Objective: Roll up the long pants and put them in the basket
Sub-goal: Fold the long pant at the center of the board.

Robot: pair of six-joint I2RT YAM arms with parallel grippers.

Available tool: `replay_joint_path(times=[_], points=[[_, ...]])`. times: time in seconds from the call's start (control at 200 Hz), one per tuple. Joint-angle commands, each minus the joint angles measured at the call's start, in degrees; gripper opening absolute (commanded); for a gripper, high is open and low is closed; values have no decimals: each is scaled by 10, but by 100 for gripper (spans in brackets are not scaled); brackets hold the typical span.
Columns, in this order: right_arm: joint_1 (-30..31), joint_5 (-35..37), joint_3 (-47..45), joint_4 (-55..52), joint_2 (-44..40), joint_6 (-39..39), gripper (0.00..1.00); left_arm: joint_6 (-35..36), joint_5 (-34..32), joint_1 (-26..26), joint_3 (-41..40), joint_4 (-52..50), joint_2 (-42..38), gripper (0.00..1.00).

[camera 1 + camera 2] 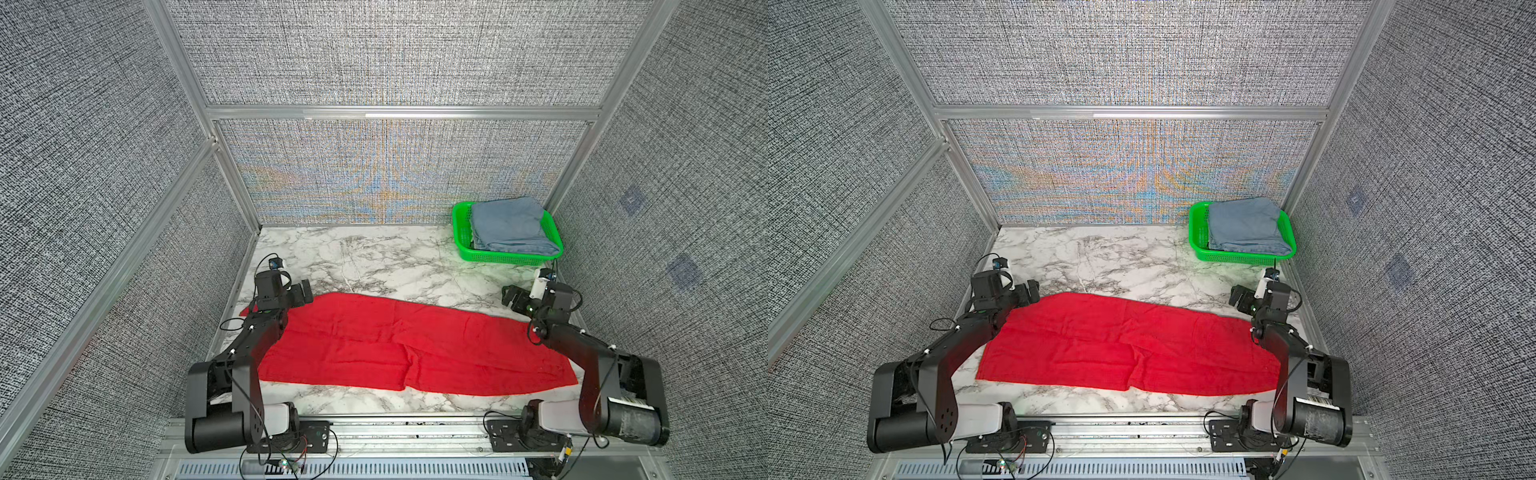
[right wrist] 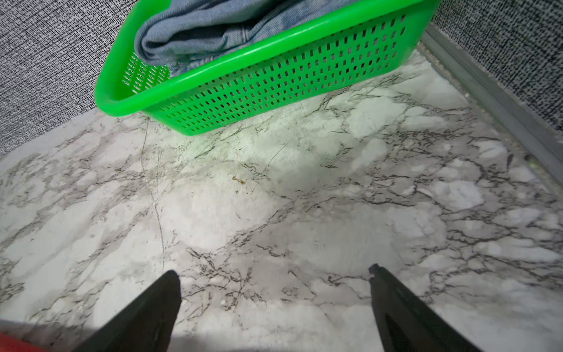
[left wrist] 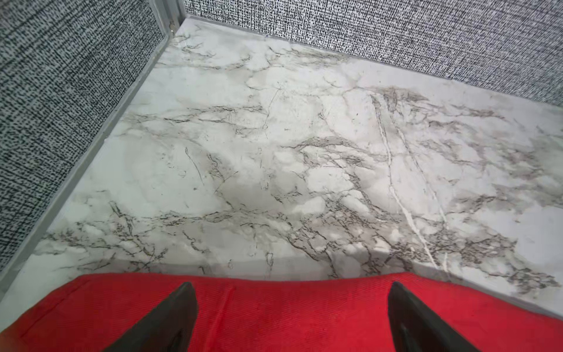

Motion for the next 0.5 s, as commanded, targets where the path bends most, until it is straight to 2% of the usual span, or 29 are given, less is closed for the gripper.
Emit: replay_joint_path(times=[0.0,0.085,0.395,0.495], points=[[5,30,-31,111,-10,-31,99,37,17,0,-12,98,7,100],[10,39,-66,171,-22,-43,99,35,44,0,-39,150,15,100],[17,45,-163,344,-41,-73,99,47,73,-2,-97,285,58,100],[21,32,-193,410,-48,-84,99,58,67,-13,-108,300,58,100]])
